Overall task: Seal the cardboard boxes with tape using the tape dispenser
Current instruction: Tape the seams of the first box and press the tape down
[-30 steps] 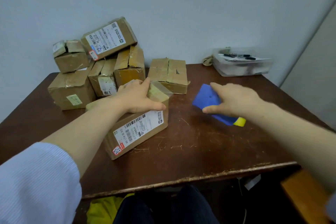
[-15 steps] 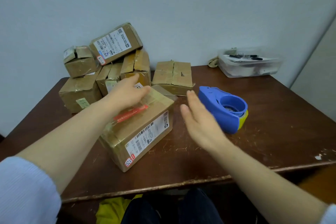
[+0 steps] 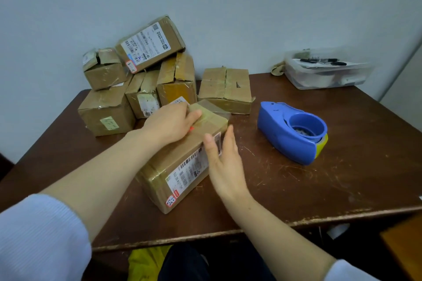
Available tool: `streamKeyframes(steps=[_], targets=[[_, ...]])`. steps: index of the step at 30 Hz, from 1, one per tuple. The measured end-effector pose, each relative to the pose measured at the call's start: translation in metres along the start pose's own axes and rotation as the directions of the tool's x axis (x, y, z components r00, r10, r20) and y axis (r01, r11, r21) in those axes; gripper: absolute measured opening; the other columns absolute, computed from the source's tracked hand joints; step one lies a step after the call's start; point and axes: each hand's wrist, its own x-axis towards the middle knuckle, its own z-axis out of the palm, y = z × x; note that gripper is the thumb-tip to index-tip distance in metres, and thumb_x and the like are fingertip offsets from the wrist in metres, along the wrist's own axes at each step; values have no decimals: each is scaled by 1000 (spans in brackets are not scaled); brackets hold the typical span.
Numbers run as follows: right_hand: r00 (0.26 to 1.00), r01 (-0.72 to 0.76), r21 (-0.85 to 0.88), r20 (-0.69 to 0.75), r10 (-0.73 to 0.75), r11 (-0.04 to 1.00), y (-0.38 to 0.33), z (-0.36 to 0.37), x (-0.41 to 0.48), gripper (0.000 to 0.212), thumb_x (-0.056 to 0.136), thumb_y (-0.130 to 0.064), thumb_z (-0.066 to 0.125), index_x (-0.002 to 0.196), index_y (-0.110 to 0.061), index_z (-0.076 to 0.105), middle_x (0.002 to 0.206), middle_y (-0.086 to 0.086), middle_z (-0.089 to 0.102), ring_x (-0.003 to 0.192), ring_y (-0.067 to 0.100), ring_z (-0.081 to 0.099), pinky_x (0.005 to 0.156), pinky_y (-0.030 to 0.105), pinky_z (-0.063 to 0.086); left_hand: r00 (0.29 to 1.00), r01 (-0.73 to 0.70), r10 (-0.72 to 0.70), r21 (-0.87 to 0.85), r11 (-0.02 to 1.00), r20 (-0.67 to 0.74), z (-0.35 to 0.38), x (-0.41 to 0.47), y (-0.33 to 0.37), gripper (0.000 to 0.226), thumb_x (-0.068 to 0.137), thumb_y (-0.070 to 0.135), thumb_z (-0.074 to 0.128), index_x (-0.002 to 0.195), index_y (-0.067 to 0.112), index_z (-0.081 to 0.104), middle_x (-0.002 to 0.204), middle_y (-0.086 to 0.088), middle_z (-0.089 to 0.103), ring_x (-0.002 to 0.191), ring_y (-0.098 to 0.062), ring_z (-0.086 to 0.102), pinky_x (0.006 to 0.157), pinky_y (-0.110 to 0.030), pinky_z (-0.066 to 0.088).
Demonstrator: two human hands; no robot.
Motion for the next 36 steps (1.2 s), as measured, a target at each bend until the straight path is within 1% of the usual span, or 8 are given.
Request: streamKeyframes(steps=[5,8,12,19,23,27,29,36], targets=[[904,417,-378,81,-419,827,-38,-35,23,54,101,-43,25,149,-19,26,159,-6,9,145,4,3,117,22,-1,993,67,-85,-208,976,-78,-8,8,-17,38,101,26,39,88,4,67,87,-11,64,87,-25,57,71,-30,36],[824,560,-629,492,-281,539,-57,-27,58,55,103,-40,15,145,-14,37,154,4,31,145,15,17,119,34,4,996,59,-73,-229,972,-54,-1,6,-17,40,102,30,34,105,5,65,100,-14,66,90,-26,58,77,-34,41],[765,641,-667,593,-250,379,-47,-17,78,55,103,-38,17,147,-8,32,155,10,27,145,20,18,119,34,7,998,63,-61,-212,975,17,2,9,-19,41,104,32,25,118,10,57,111,-14,63,102,-30,58,88,-42,44],[734,676,-582,585,-344,452,-33,-74,34,51,100,-40,29,143,-15,41,151,1,36,142,11,25,110,11,0,993,117,-117,-108,987,11,6,5,-15,45,103,39,23,113,13,58,108,-13,62,100,-31,58,87,-44,46],[751,657,-604,470,-463,452,-45,-69,39,37,93,-29,39,92,-9,70,92,10,70,91,28,63,97,40,45,991,131,-131,-88,987,7,5,5,-14,45,103,38,22,115,13,57,109,-14,62,101,-32,58,84,-41,46],[771,637,-662,558,-308,395,-51,-38,70,49,104,-31,27,147,-9,31,155,10,29,144,18,22,115,28,8,993,116,-115,-113,987,19,3,5,-14,43,103,36,24,113,13,59,108,-12,62,99,-30,57,83,-39,44],[767,638,-659,591,-250,397,-41,-39,72,50,104,-32,23,150,-12,22,159,4,17,146,12,10,115,24,-3,994,111,-109,-114,987,26,2,5,-14,43,103,36,24,111,11,59,105,-10,62,95,-27,56,80,-36,42],[840,541,-547,322,-436,639,-26,-69,30,42,97,-34,39,131,-16,57,143,-1,48,137,10,36,117,28,21,987,150,-140,-136,979,80,-4,0,-6,39,105,24,23,107,3,56,105,-17,60,98,-33,56,80,-39,43]])
